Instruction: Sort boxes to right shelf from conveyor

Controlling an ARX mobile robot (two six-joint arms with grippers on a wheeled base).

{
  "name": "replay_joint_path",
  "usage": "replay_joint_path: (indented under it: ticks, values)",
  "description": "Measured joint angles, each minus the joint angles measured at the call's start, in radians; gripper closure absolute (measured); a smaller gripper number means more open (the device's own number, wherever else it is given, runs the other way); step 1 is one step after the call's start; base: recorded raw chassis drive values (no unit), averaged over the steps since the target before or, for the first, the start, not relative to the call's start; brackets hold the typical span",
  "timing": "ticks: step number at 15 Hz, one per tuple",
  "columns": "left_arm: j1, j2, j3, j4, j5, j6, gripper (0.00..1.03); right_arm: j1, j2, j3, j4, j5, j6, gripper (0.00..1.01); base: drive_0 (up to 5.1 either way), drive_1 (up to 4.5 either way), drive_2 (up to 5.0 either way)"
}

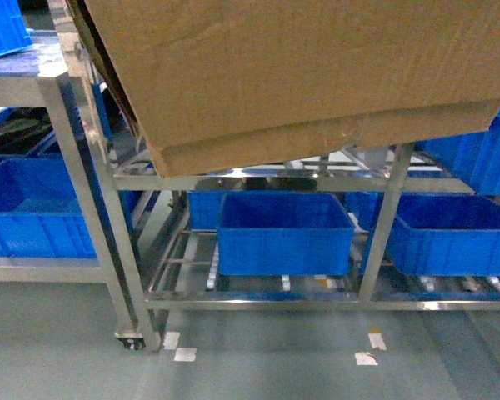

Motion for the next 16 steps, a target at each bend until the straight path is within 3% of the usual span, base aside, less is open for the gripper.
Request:
replay_joint_path:
  ticks: [16]
  values:
    - [0.0,0.0,0.0,-0.002,0.0,0.0,1.01,0.0,0.001,0.0,-0.002,0.0,0.0,0.99,0.0,0.0,0.0]
